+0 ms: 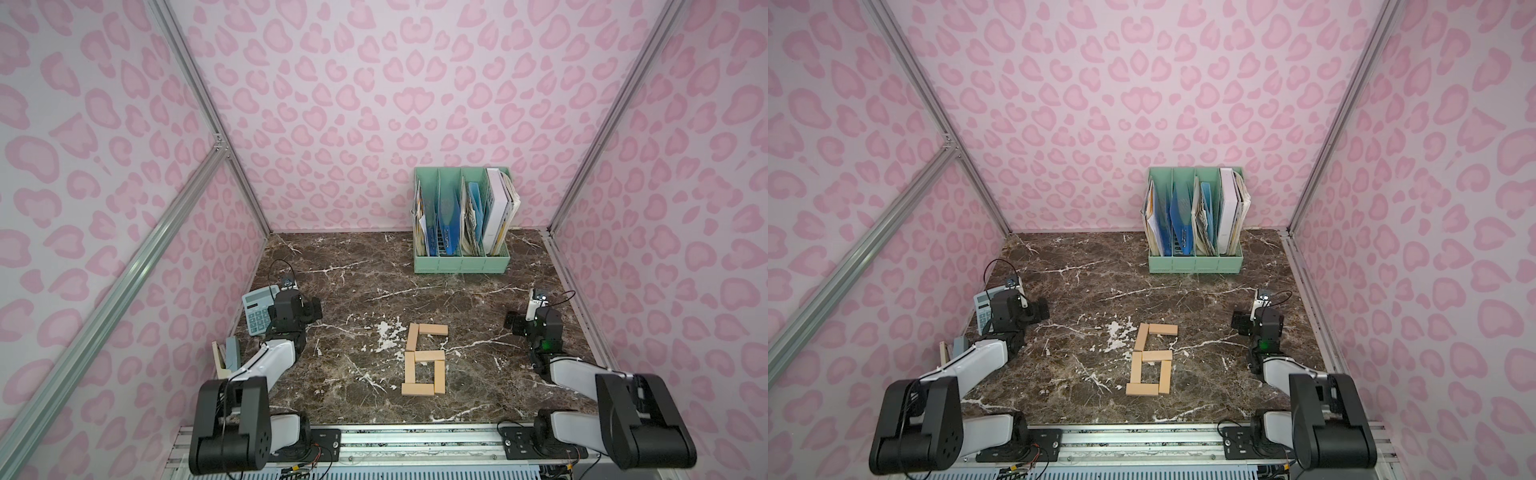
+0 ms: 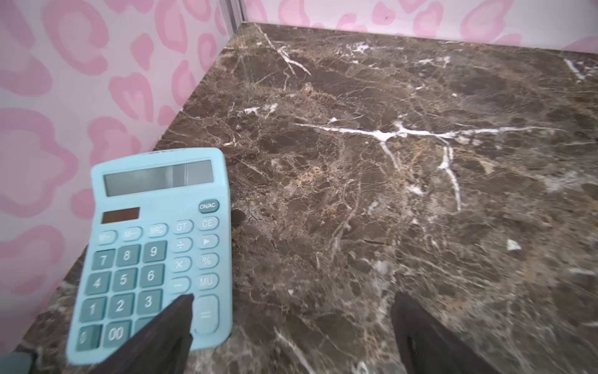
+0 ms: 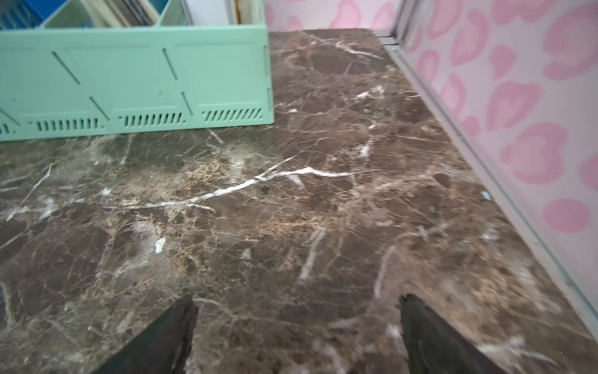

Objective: Assemble the number 6 with building blocks
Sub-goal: Reset both arms

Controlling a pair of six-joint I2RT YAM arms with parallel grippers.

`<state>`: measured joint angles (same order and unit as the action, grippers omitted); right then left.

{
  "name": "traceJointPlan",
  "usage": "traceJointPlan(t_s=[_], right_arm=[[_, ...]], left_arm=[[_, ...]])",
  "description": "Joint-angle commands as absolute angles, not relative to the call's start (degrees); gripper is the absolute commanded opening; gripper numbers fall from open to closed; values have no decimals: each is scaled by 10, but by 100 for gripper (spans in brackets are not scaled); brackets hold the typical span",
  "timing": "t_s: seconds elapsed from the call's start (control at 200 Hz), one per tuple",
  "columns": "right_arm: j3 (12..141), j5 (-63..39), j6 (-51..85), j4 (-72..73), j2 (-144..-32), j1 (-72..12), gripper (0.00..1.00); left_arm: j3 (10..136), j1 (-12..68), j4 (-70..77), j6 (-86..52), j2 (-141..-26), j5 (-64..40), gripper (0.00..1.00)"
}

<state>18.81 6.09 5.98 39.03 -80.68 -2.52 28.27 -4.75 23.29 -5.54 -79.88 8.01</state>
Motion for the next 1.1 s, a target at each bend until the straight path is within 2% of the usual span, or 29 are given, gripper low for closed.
traceJointPlan(t_s=[0.0, 0.08, 0.15, 0.19, 0.255, 0.285, 0.35, 0.445, 0.47, 0.54, 0.59, 0.63, 0.705, 0.745, 0.835, 1.095], right_arm=[[225, 19, 4, 548, -867, -23, 100], [219, 5, 14, 596, -894, -3, 99], [178, -51, 25, 622, -862, 27, 99], [112, -59, 20, 734, -859, 29, 99], [6, -52, 15, 1007, -915, 24, 100], [-22, -29, 12, 1078, -930, 15, 100], [21, 15, 3, 945, -886, -5, 100], [134, 40, 19, 724, -884, -5, 100], [122, 37, 19, 729, -874, -4, 100], [110, 35, 17, 810, -906, -3, 100], [120, 33, 18, 750, -883, -3, 100], [132, 33, 19, 720, -880, -4, 100], [106, 32, 12, 809, -901, -5, 100], [104, 33, 6, 797, -892, -11, 100], [110, 31, 3, 798, -899, -14, 100], [113, 27, 5, 789, -899, -12, 100]], left_arm=[[283, -52, 332, -55, -823, -11, 99], [290, -53, 350, -49, -854, -30, 99], [292, -49, 354, -34, -866, -47, 99], [256, -42, 418, -39, -864, -15, 99], [147, -30, 666, -29, -894, 40, 99], [132, -27, 703, -34, -908, 55, 99], [177, -20, 623, -20, -910, 57, 99], [260, -16, 413, -43, -875, 68, 99], [260, -15, 408, -40, -877, 71, 99], [233, -10, 507, -8, -901, 64, 99], [228, -11, 528, -10, -908, 65, 99], [231, -10, 515, -10, -903, 66, 99], [247, -10, 454, -21, -886, 70, 99], [259, -9, 418, -31, -878, 74, 99], [251, -8, 455, -18, -892, 72, 99], [259, -8, 420, -35, -879, 81, 99]])
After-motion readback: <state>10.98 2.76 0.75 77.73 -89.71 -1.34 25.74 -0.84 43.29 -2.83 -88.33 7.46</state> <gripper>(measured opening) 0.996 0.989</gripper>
